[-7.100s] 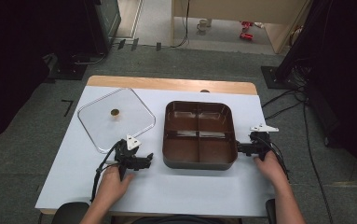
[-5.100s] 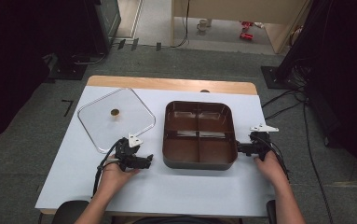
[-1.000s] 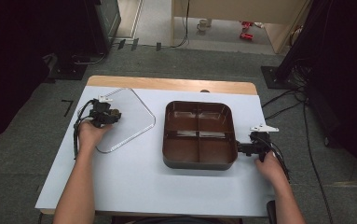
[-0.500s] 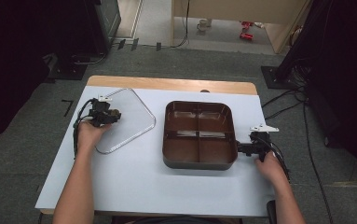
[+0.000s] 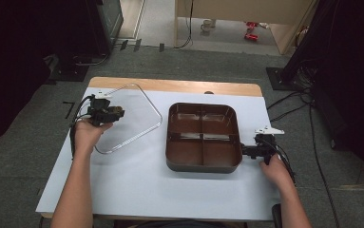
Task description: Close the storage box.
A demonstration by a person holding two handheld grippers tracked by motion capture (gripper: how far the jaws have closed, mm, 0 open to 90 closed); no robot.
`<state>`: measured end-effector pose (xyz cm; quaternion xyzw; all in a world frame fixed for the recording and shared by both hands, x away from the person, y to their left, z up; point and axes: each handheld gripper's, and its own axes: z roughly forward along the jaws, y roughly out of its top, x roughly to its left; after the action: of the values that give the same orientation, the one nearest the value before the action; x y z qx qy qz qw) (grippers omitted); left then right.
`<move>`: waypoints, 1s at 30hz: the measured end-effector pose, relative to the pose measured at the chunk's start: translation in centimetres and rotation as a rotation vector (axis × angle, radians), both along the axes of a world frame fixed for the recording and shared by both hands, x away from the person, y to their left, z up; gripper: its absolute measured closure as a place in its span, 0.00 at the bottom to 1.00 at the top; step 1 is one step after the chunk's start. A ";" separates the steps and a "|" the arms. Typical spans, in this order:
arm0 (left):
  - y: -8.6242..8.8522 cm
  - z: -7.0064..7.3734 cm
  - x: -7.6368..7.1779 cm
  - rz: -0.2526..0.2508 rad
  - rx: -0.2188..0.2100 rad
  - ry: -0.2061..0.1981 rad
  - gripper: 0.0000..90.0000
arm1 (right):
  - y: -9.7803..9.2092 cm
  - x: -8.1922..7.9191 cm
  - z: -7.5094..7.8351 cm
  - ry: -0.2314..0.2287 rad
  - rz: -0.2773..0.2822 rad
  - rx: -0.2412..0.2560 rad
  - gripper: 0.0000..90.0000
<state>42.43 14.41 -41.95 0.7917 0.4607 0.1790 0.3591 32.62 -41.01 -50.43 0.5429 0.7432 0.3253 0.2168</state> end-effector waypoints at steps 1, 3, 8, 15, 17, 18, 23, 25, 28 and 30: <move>-0.2 0.6 -0.2 -0.009 -0.011 -0.007 0.66 | 0.0 0.0 0.0 0.000 0.000 0.000 0.10; -0.6 1.4 -0.5 -0.028 -0.025 -0.013 0.66 | 0.0 0.0 0.0 0.000 0.000 0.000 0.10; -1.6 2.7 -1.1 -0.089 -0.044 -0.026 0.66 | 0.0 0.0 0.0 0.000 0.000 0.000 0.10; -4.3 4.7 -2.2 -0.183 -0.061 -0.059 0.66 | 0.0 0.0 0.0 0.000 0.000 0.000 0.10; -5.5 5.0 -2.6 -0.210 -0.073 -0.078 0.66 | 0.0 0.0 0.0 0.000 0.001 -0.001 0.10; -5.5 5.0 -2.6 -0.210 -0.073 -0.078 0.66 | 0.0 0.0 0.0 0.000 0.001 -0.001 0.10; -8.4 4.8 -3.1 -0.289 -0.068 -0.083 0.66 | 0.0 0.0 0.0 0.000 0.002 -0.001 0.10; -9.4 4.6 -3.2 -0.315 -0.067 -0.078 0.66 | 0.0 0.0 0.0 0.000 0.002 -0.001 0.10; -10.5 4.3 -3.4 -0.344 -0.060 -0.074 0.66 | 0.0 0.0 0.0 -0.001 0.002 -0.002 0.10; -11.4 4.0 -3.4 -0.367 -0.053 -0.070 0.66 | 0.0 0.0 0.0 -0.001 0.001 -0.002 0.10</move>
<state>39.00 2.96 -37.90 0.8459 0.3004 0.1257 0.4224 32.62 -41.02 -50.44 0.5421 0.7438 0.3250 0.2172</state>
